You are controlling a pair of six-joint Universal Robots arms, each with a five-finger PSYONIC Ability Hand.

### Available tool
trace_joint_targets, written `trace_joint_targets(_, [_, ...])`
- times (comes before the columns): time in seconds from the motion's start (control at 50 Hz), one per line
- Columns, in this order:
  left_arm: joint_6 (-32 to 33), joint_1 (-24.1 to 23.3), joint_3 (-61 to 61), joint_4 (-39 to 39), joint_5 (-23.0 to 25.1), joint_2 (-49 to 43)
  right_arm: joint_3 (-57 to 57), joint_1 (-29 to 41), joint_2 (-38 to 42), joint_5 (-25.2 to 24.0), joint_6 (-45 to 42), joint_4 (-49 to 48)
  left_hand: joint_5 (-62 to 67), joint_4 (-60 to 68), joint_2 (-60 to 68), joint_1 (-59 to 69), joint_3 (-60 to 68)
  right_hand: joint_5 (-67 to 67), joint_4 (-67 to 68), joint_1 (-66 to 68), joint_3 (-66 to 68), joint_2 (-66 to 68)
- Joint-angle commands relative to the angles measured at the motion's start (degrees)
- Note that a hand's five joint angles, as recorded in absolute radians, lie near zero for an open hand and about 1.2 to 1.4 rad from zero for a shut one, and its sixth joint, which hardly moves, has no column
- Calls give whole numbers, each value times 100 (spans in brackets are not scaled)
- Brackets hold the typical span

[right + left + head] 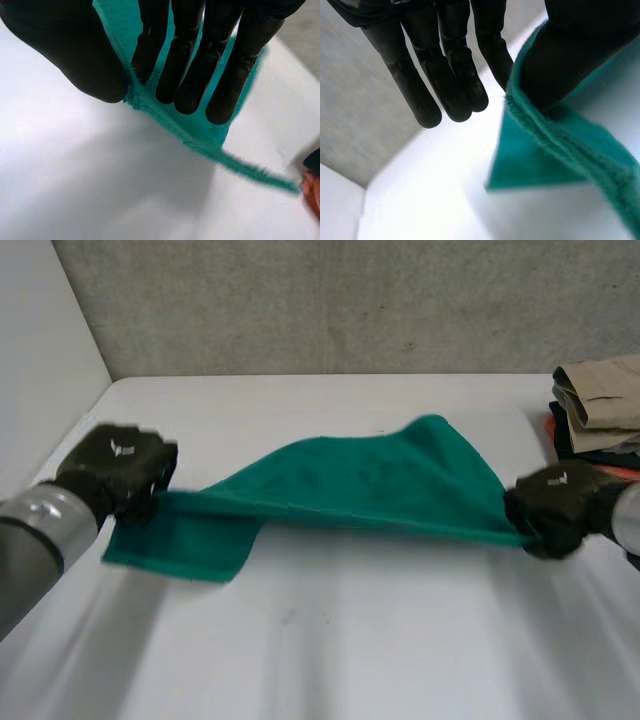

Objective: Fold the laundry.

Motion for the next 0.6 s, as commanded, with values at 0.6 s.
trace_joint_targets(0.6, [1338, -290, 3925, 4207, -597, -2588, -3666, 1201, 1248, 2058, 215, -4038, 1374, 1109, 1137, 1413, 1166, 1324, 1201, 2295, 1199, 1273])
